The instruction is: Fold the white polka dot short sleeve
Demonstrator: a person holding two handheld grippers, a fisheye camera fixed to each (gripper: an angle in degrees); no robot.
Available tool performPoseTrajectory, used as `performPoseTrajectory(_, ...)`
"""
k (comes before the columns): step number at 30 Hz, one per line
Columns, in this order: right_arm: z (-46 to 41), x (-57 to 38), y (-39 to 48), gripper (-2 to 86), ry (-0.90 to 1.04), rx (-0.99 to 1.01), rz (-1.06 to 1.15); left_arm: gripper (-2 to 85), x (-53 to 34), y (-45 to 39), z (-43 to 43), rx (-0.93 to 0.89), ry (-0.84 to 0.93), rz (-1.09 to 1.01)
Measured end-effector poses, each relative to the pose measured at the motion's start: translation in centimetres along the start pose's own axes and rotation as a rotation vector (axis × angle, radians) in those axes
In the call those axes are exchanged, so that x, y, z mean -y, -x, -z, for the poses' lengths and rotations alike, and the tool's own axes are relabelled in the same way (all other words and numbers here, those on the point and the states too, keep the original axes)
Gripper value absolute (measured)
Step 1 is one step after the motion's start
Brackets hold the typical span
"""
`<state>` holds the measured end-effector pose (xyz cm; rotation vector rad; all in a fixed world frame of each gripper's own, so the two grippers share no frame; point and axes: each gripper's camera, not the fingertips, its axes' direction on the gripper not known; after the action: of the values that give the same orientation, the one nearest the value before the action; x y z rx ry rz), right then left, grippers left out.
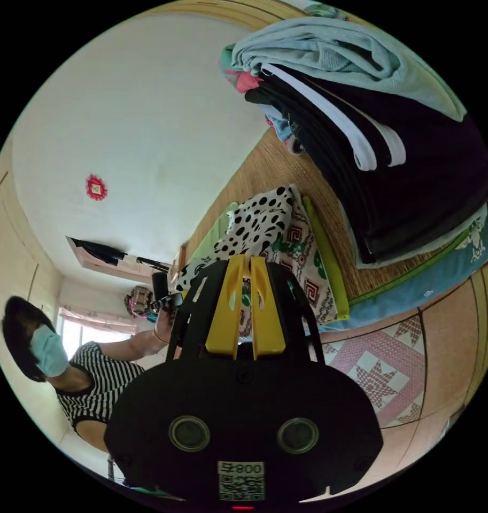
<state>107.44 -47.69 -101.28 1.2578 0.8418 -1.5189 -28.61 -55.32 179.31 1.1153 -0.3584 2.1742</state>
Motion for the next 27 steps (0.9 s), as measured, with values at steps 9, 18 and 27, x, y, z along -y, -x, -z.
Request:
performPoseTrajectory(9,0.6,-1.5,-2.9,1.9,0.079,-0.151,-0.089,1.8,1.2,4.3,-9.0,0.006,0.111,0.144)
performPoseTrajectory(18,-1.8,-1.6,-4.5,1.7,0.153,-0.322,-0.119,1.8,3.7,8.1,-13.8,-0.022,0.133,0.248)
performPoseTrajectory(27,-0.9,-5.9,-4.4,0.6,0.011,-0.371,-0.101,1.0,3.4,8.8,-12.1,-0.058,0.169,0.254)
